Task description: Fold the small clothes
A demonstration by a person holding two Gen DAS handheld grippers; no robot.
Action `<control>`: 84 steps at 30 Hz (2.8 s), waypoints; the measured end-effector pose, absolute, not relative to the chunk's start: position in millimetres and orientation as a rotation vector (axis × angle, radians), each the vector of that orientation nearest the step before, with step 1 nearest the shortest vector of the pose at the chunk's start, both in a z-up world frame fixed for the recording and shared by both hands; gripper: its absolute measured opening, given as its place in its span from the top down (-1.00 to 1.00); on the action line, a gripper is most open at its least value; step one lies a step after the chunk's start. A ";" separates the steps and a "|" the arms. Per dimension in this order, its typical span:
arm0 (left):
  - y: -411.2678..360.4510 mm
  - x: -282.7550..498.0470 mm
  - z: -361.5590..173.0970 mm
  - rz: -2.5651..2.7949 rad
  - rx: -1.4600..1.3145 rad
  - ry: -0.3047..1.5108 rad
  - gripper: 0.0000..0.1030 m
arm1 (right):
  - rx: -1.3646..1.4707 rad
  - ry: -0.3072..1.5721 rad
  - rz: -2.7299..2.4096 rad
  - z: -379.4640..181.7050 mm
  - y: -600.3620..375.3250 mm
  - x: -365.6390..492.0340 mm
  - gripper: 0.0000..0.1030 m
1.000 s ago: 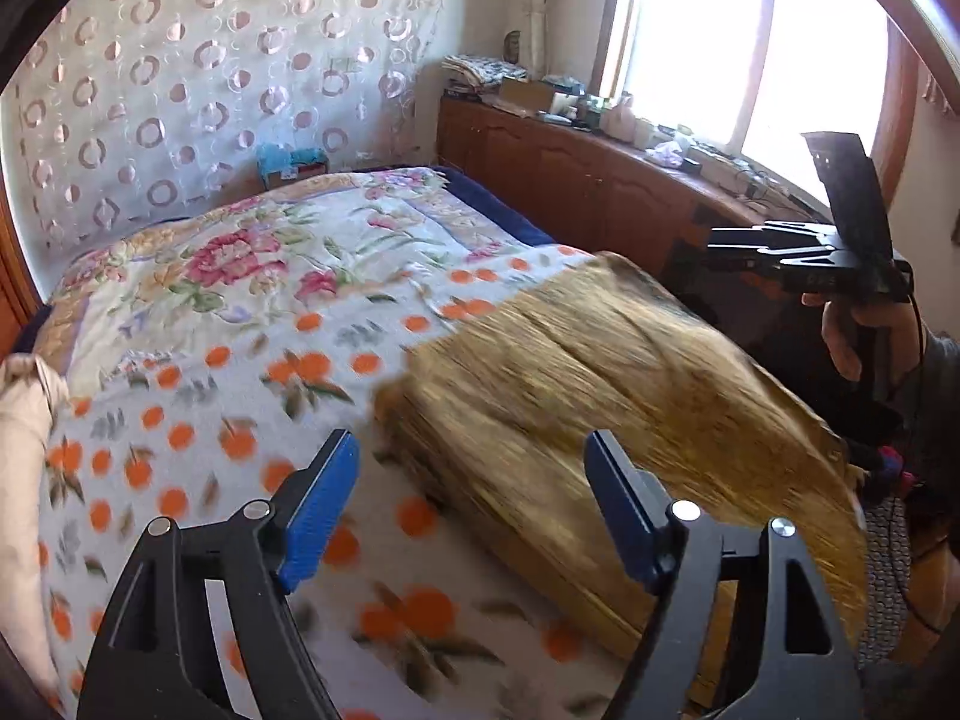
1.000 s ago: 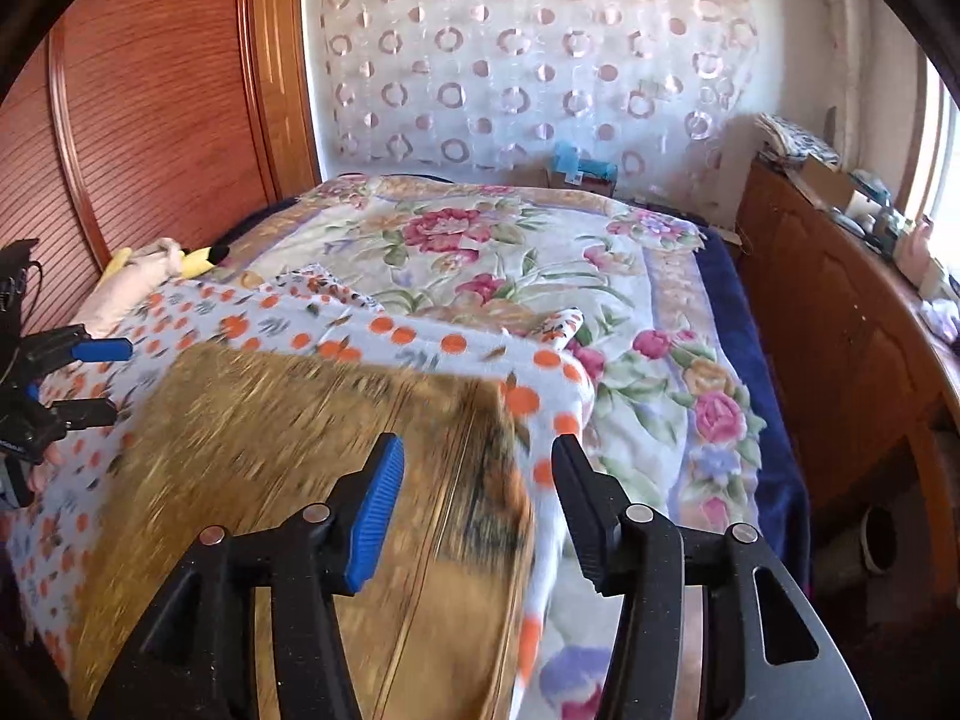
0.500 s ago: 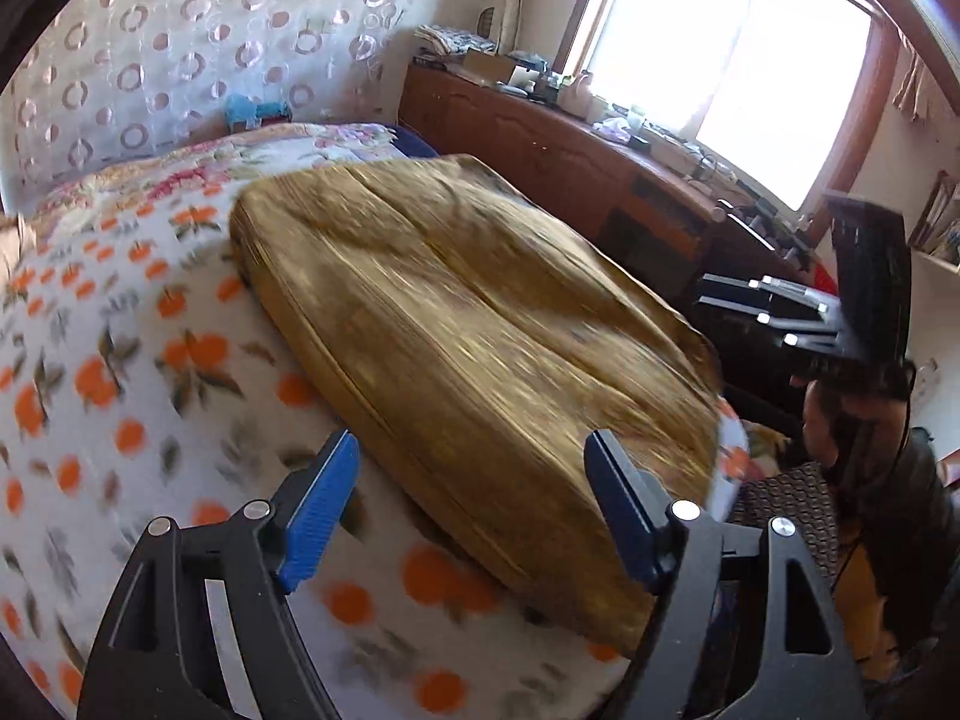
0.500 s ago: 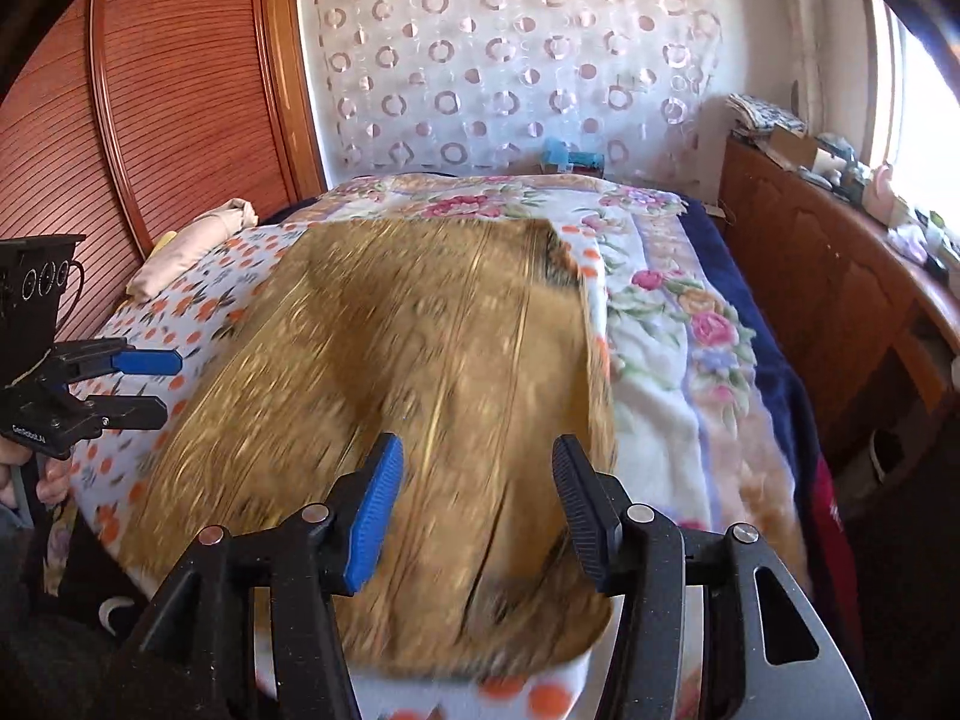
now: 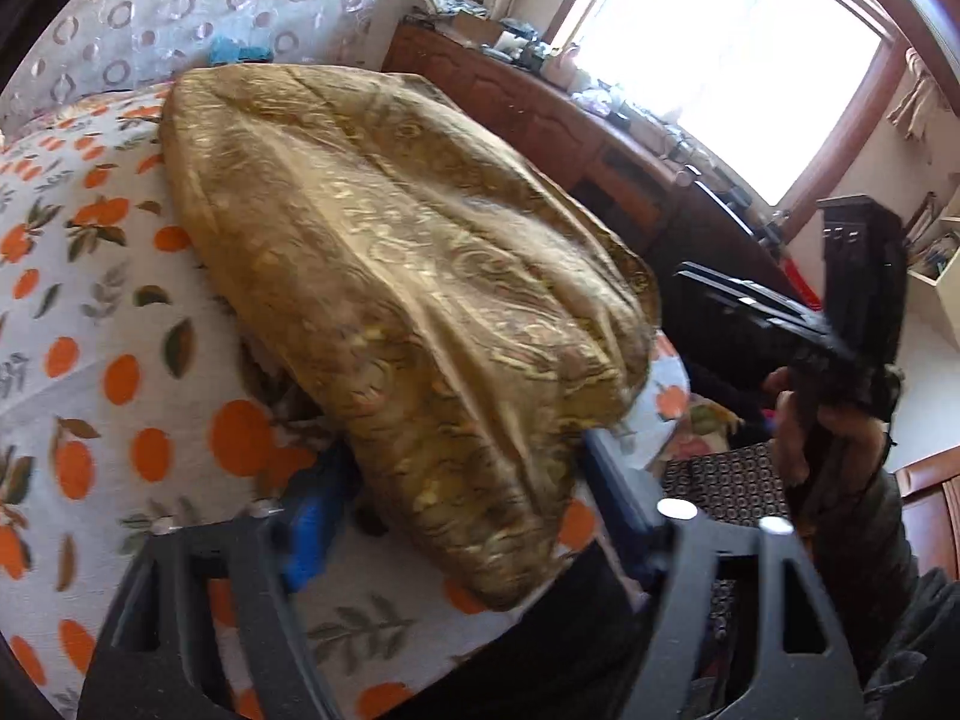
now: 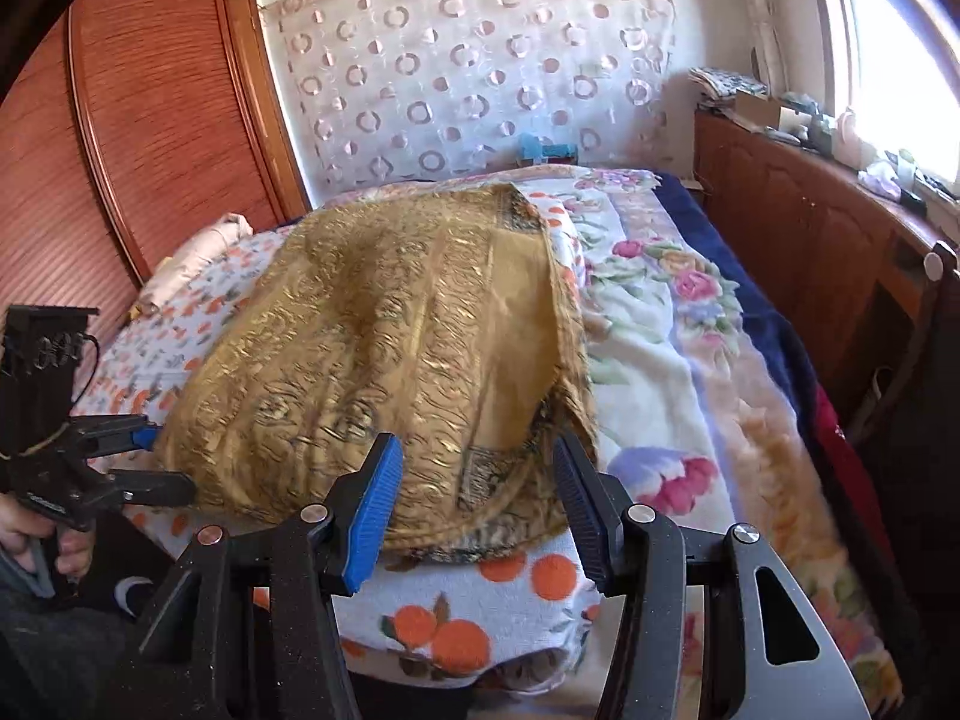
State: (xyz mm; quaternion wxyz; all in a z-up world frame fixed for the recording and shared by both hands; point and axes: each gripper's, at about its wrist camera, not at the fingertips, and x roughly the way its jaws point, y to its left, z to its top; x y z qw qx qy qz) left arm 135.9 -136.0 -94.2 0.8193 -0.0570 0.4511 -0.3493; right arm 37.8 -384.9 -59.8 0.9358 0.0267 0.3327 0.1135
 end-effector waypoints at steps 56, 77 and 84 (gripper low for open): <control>-116.4 182.4 17.6 -0.786 -0.192 0.736 0.78 | -0.344 0.521 0.247 -54.0 -310.1 59.8 0.16; -69.4 300.2 16.6 -0.570 -0.176 0.705 0.06 | -0.461 0.562 0.407 18.9 -277.4 283.1 0.80; -82.0 332.3 -31.5 -0.536 -0.102 0.821 0.06 | -0.386 0.605 0.322 5.6 -283.7 336.7 0.13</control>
